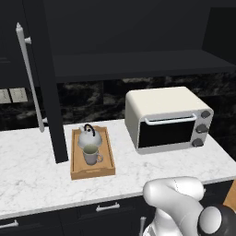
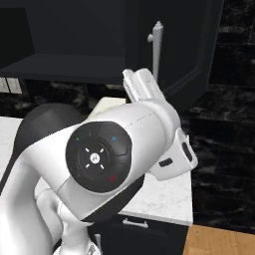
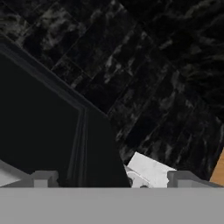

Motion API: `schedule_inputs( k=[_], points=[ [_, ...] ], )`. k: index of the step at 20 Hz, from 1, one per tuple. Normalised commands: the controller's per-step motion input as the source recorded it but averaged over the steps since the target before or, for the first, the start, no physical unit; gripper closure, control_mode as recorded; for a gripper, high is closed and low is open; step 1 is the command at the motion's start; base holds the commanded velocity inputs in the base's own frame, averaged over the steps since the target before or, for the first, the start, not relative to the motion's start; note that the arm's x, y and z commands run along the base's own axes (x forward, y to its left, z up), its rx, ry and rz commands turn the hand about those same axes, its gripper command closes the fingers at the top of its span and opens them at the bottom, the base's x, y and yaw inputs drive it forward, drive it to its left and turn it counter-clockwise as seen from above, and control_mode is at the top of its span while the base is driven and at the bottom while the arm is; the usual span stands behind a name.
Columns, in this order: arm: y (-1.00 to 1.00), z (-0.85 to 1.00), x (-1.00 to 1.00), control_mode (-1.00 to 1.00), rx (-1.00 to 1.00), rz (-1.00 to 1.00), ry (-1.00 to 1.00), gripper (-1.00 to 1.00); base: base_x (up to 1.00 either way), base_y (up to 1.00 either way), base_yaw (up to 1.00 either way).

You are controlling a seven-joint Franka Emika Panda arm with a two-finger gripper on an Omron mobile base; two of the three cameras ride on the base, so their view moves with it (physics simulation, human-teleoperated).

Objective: Pick the kettle from the counter and place it on the tray. Then pick the mug from the cabinet and place it on the tray. Then close the cabinet doors.

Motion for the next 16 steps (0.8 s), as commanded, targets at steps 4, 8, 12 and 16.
schedule_inputs(
  k=[4,8,12,16],
  points=[
    [0.51,-0.15,0.54,-1.00,-0.16,0.18,0.12,-1.00,0.00,0.00,0.00],
    [0.51,-0.17,0.65,-1.00,-0.16,0.19,0.12,-1.00,0.00,0.00,0.00],
    [0.49,-0.20,0.73,-1.00,-0.14,0.20,0.14,-1.00,0.00,0.00,0.00],
    [0.51,-0.23,0.77,-1.00,-0.16,0.22,0.09,-1.00,0.00,0.00,0.00]
  ],
)
